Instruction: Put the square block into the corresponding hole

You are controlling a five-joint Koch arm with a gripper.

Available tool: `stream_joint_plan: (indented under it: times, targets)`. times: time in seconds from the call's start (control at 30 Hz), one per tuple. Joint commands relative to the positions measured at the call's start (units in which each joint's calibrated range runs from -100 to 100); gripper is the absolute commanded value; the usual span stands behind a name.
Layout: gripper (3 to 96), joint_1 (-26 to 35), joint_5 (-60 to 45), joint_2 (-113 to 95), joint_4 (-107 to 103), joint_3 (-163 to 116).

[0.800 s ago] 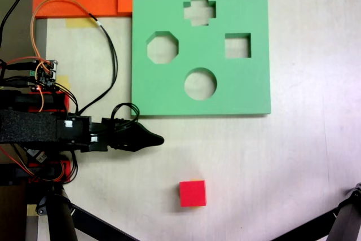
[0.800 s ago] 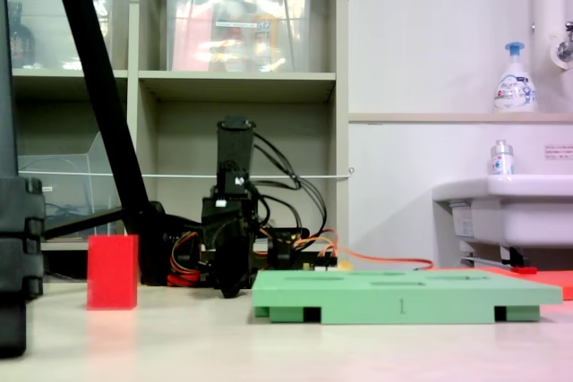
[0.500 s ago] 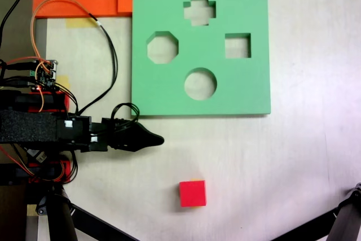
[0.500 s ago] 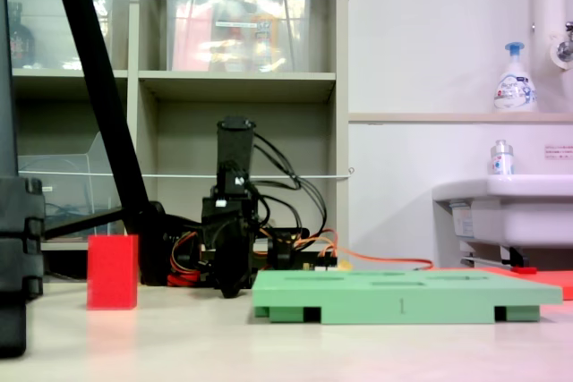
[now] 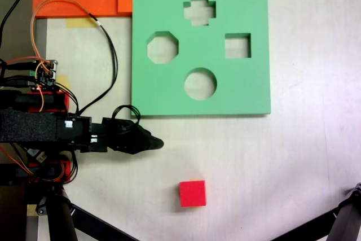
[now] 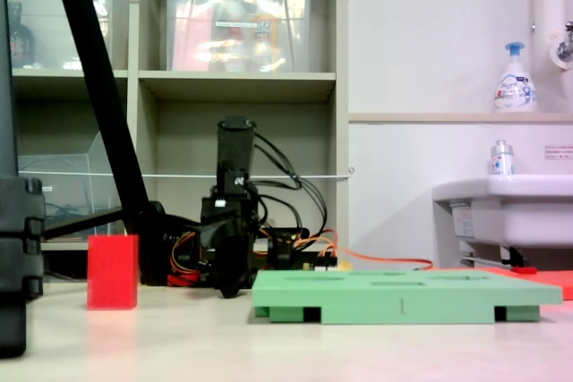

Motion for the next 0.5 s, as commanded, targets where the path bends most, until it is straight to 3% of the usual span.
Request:
stream_joint_plan:
  times: [0.03, 0.23, 0.5]
  targets:
    - [50.6, -1.37, 9.87, -0.55, -3.39, -1.37]
    - [47.2, -3.17, 22.03, -0.55, -5.02, -0.87]
    - [46.8, -3.42, 29.99, -0.55, -52.69, 38.71]
